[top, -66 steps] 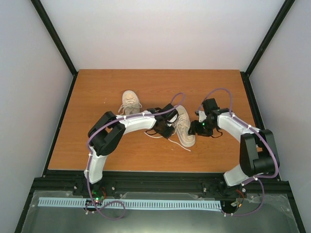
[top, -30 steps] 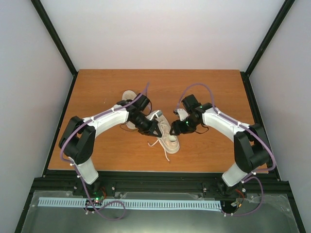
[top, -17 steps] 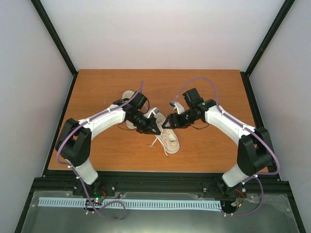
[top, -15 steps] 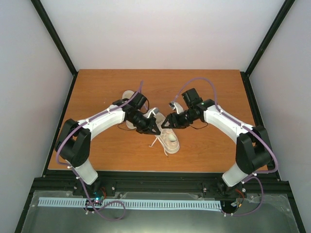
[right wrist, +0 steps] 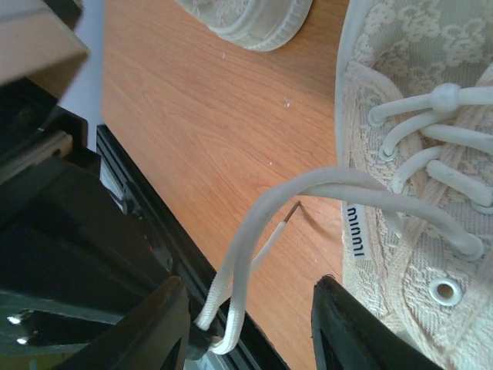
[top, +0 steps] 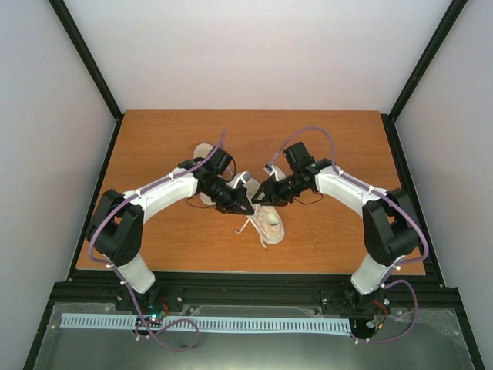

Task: Tie the shoes
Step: Move the shoe to the center of the board.

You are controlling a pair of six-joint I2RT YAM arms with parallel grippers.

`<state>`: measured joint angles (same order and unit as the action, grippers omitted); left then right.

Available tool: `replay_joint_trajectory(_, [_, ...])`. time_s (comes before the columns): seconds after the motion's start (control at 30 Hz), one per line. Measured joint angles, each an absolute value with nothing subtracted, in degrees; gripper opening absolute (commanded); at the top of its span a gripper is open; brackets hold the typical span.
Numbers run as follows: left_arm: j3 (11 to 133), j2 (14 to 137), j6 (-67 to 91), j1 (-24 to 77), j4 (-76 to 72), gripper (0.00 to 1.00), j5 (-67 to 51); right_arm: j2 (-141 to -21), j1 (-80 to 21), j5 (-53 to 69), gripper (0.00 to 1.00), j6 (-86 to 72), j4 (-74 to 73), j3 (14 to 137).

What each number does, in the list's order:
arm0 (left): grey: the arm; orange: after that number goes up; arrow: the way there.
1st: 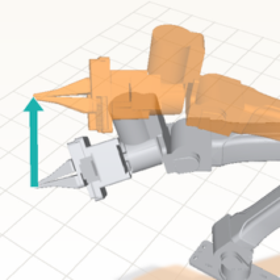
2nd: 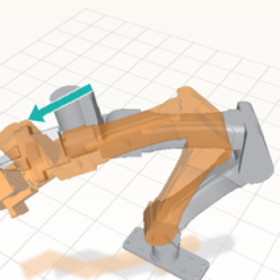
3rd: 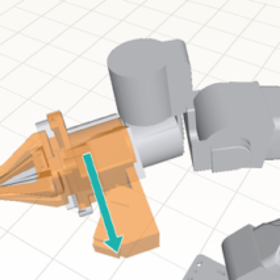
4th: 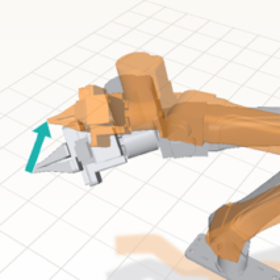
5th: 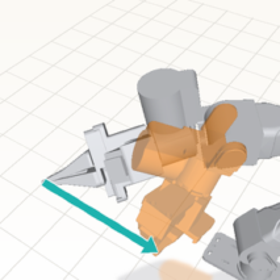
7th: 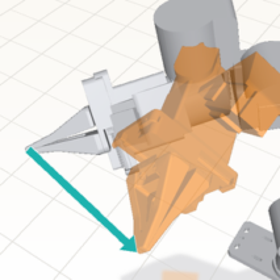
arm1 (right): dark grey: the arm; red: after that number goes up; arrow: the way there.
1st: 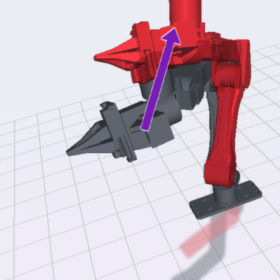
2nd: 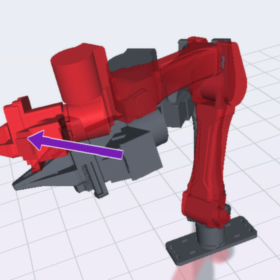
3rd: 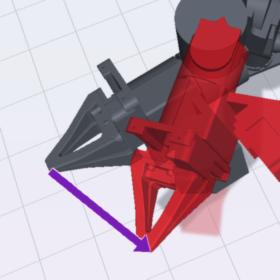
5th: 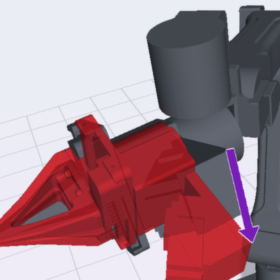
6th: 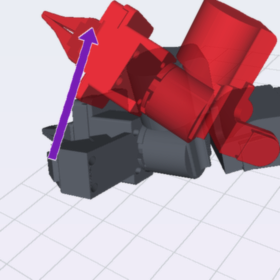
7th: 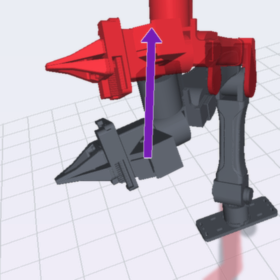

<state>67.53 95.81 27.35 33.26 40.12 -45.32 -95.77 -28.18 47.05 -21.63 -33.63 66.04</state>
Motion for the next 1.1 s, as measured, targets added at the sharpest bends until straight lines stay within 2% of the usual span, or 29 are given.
replay_joint_trajectory(0.13, [67.4,95.4,27.5,33.3,39.9,0.01,-45.2,-97.5,-28.7,48.5,0.32,-21.8,-33.3,66.0])
replay_joint_trajectory(0.27, [67.3,95.3,27.9,33.3,39.6,0.01,-44.9,-98.9,-29.4,50.2,0.07,-21.0,-33.3,66.0])
replay_joint_trajectory(0.3, [67.2,95.3,28.1,33.3,39.5,0.01,-44.8,-99.1,-29.5,50.5,0.03,-20.7,-33.3,66.0])
replay_joint_trajectory(0.4, [67.2,95.2,28.3,33.3,39.5,0.03,-43.9,-98.8,-29.5,50.3,0.03,-20.4,-33.7,66.0])
replay_joint_trajectory(0.53, [65.8,93.9,28.7,33.3,39.0,0.17,-42.5,-96.5,-27.5,49.6,0.03,-19.9,-35.4,66.0])
replay_joint_trajectory(0.67, [64.0,92.3,29.1,33.2,39.8,0.56,-40.9,-92.7,-21.8,47.5,0.03,-17.0,-40.7,67.1])
replay_joint_trajectory(0.7, [63.8,92.0,29.2,33.2,40.2,0.63,-40.3,-92.2,-20.7,46.8,0.03,-15.9,-42.4,67.9])
replay_joint_trajectory(0.8, [63.3,91.7,30.2,32.7,40.7,0.75,-38.7,-91.6,-19.6,45.1,0.03,-12.6,-47.5,70.3])
replay_joint_trajectory(0.9, [63.2,92.9,31.3,31.0,39.6,0.80,-38.0,-91.0,-19.8,43.9,0.03,-10.3,-51.9,71.0])
replay_joint_trajectory(1.1, [65.1,100.0,32.6,28.6,34.8,0.80,-38.0,-89.3,-19.9,43.2,0.03,-9.5,-58.0,71.6])
